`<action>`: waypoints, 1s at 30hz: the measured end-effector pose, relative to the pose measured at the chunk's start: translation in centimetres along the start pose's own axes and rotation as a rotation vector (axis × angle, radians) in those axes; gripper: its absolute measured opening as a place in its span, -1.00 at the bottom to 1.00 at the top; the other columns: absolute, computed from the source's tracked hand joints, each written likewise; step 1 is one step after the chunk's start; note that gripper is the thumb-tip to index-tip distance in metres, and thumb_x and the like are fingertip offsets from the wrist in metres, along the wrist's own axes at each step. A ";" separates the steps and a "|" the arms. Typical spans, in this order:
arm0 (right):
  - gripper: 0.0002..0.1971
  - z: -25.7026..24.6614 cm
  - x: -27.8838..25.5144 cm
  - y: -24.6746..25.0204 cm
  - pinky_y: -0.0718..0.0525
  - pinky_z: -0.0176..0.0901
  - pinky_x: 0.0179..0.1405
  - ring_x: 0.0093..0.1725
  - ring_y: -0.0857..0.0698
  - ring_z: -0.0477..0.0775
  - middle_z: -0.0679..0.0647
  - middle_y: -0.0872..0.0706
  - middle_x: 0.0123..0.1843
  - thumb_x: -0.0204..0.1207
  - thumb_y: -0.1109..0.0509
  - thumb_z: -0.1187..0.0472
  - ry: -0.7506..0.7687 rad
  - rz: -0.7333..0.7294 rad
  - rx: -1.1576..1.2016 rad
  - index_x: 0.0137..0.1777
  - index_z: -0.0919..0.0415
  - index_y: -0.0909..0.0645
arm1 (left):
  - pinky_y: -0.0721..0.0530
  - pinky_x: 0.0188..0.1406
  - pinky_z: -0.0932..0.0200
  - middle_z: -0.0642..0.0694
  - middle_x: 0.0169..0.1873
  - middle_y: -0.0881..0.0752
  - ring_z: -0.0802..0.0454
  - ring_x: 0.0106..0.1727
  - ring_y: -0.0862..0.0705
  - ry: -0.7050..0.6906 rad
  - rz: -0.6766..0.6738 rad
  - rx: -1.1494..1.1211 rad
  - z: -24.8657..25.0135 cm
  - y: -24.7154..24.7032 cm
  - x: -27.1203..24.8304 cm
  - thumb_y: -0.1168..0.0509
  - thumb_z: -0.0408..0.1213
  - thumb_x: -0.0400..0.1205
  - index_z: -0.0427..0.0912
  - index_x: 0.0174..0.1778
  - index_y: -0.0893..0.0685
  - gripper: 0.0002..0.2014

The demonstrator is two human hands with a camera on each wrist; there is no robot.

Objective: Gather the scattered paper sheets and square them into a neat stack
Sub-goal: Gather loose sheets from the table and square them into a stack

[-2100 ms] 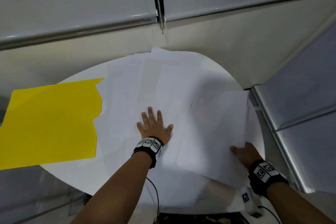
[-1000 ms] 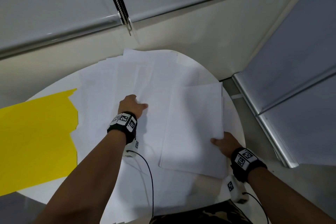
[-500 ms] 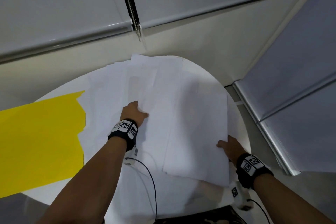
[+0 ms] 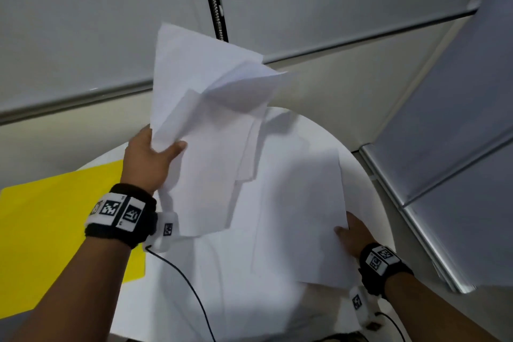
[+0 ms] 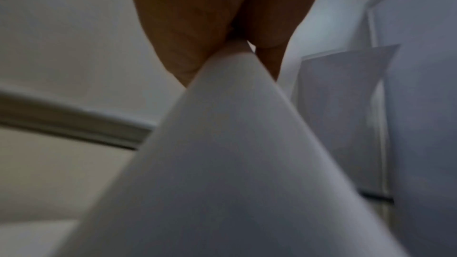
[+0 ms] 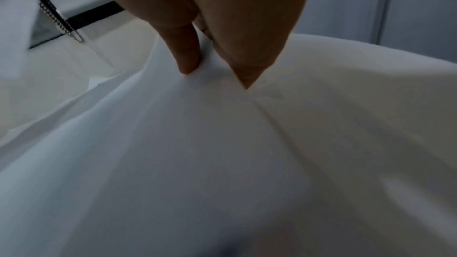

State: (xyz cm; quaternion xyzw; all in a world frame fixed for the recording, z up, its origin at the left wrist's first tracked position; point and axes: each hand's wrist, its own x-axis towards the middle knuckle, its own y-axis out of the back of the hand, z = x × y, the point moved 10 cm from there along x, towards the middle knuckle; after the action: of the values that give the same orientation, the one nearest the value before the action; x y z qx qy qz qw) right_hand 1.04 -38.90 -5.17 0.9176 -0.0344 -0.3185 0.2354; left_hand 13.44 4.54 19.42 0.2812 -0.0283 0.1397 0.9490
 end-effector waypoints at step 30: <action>-0.61 -22.3 -7.5 -1.9 -0.66 -0.18 0.08 0.10 -0.70 -0.28 -0.29 -0.71 0.12 0.52 -0.25 0.04 0.559 -0.117 0.604 0.35 -0.04 -0.39 | -0.59 0.17 0.31 0.26 0.12 -0.68 0.34 0.14 -0.67 0.144 0.020 -0.407 -4.5 -6.7 -6.4 -0.43 -0.36 0.59 0.10 0.29 -0.46 -0.56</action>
State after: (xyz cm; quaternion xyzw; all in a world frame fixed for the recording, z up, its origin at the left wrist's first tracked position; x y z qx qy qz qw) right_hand 8.31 -26.52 13.53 0.9969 -0.0092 -0.0457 -0.0626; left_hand 9.01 0.03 11.28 0.0727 0.0093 0.1601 0.9844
